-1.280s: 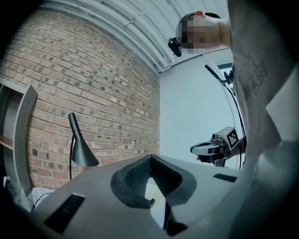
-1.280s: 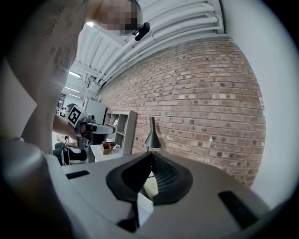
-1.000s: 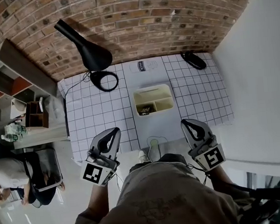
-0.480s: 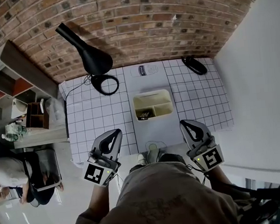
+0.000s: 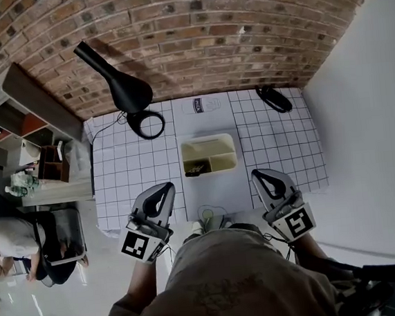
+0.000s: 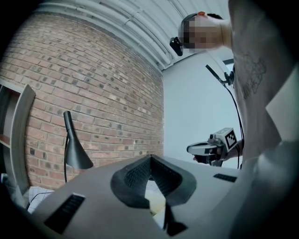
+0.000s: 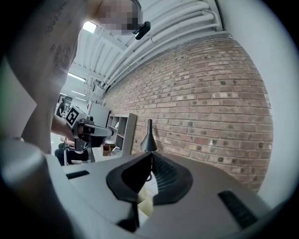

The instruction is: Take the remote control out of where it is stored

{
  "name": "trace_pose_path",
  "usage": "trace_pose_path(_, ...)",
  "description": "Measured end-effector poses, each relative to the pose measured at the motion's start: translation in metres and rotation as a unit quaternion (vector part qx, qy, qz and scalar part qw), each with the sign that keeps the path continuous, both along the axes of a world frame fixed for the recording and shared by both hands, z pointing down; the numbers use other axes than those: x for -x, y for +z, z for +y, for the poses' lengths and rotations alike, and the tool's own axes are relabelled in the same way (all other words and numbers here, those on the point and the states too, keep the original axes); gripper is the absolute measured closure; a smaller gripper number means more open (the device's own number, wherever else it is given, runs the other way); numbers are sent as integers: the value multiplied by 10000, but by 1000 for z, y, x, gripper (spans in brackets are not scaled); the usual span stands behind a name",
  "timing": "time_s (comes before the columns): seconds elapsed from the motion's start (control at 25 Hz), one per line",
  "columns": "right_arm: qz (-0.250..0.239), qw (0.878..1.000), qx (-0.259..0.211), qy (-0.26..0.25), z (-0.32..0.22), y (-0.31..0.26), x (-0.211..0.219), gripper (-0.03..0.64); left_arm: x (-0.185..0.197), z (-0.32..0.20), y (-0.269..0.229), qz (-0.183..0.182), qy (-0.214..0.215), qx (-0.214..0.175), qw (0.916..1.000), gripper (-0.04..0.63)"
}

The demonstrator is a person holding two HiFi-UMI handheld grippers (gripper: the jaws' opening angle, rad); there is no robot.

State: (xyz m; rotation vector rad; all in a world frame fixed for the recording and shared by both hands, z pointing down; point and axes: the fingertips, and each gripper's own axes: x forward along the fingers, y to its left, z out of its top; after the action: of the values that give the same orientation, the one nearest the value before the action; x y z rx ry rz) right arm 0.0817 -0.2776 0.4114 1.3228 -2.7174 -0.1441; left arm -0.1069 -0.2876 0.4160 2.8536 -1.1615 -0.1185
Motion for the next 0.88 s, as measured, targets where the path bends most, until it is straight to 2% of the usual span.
trace_pose_path(0.44,-102,9995,-255,-161,-2,-3,-34,604,-34,8,-15,-139,-127,-91,9998,591)
trace_pose_path(0.88,-296,9988,-154,-363,6,-6,-25,603,-39,17,-14,-160,-80,-80,9998,591)
